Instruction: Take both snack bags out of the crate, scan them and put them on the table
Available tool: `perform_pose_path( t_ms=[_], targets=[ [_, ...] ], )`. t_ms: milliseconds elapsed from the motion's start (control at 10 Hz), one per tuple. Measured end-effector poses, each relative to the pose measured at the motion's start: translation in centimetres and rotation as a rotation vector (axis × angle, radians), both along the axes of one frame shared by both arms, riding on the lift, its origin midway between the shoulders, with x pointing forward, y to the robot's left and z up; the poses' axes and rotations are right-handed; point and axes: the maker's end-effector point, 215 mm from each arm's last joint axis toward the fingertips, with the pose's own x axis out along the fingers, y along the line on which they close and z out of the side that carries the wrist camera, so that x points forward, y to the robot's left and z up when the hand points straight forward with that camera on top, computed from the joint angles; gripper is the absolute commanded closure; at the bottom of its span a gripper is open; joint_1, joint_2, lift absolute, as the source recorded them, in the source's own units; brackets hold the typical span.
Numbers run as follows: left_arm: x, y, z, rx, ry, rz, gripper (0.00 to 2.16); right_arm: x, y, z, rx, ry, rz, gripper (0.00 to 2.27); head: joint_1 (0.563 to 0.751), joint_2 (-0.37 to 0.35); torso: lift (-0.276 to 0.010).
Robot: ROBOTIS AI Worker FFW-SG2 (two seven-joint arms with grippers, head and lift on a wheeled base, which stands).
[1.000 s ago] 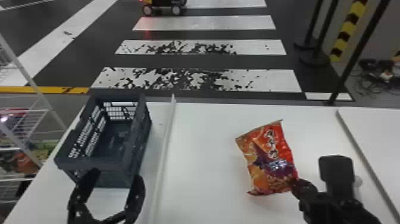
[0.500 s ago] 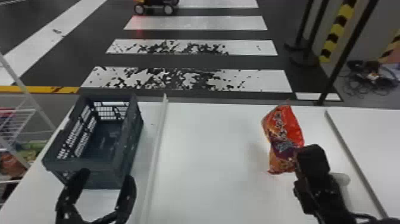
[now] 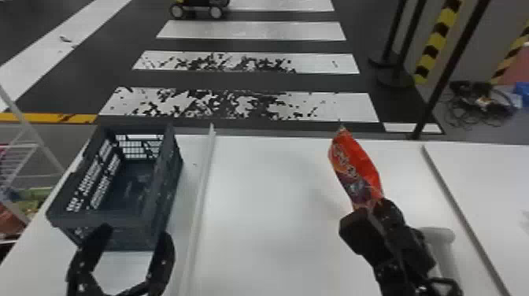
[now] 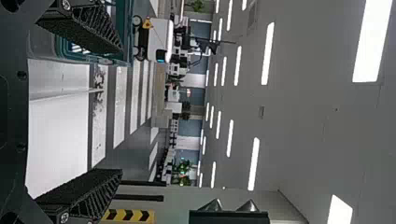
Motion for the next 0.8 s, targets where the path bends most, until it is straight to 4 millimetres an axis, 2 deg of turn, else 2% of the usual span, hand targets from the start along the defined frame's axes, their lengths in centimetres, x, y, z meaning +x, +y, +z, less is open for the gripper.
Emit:
perform_pose_path(
  t_ms=[300, 500, 600, 700, 800],
  targets=[
    [0.0, 0.2, -0.2, 0.001, 0.004, 0.005, 0.08, -1.6, 5.2, -4.0, -0.236, 0.062, 0.229, 2.25, 0.695, 0.137, -0.094],
    [0.0, 0.3, -0.5, 0.002, 0.009, 0.007, 0.08, -3.1, 7.4, -6.1, -0.263, 0.107, 0.325, 2.25, 0.695, 0.184, -0.094],
    [0.0, 0.4, -0.5, 0.002, 0.008, 0.007, 0.08, -3.9, 8.3, -7.1, -0.241, 0.138, 0.354, 2.04, 0.695, 0.194, -0.094],
    [0.1, 0.4, -0.5, 0.002, 0.008, 0.007, 0.08, -4.6, 9.0, -8.0, -0.204, 0.175, 0.370, 1.31, 0.695, 0.209, -0.094],
    [0.1, 0.4, -0.7, 0.002, 0.010, 0.007, 0.08, -5.3, 9.6, -8.8, -0.141, 0.224, 0.383, 0.22, 0.695, 0.222, -0.094]
  ],
)
